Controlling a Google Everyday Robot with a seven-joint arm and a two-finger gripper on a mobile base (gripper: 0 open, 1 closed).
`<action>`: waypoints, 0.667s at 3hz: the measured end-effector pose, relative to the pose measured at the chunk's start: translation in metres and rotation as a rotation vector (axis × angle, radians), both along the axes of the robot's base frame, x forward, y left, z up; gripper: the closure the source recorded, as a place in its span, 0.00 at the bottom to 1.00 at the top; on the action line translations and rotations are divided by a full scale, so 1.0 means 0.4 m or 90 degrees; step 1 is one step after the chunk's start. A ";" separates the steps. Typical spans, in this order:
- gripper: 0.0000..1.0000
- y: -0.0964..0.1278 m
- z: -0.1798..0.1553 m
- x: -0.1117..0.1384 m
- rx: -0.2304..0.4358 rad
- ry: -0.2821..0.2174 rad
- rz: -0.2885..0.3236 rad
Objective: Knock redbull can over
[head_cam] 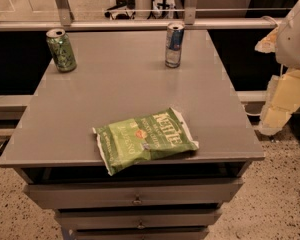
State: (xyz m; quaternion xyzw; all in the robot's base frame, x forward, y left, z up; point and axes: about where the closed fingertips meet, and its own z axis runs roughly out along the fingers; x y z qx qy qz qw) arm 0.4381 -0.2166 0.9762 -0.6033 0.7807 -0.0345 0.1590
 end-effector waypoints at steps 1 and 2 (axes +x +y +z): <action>0.00 0.000 0.000 0.000 0.000 0.000 0.000; 0.00 0.001 -0.010 0.023 0.030 -0.004 0.005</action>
Offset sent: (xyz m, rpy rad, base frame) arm 0.0248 -0.0010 -0.0155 0.1285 0.0064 0.0203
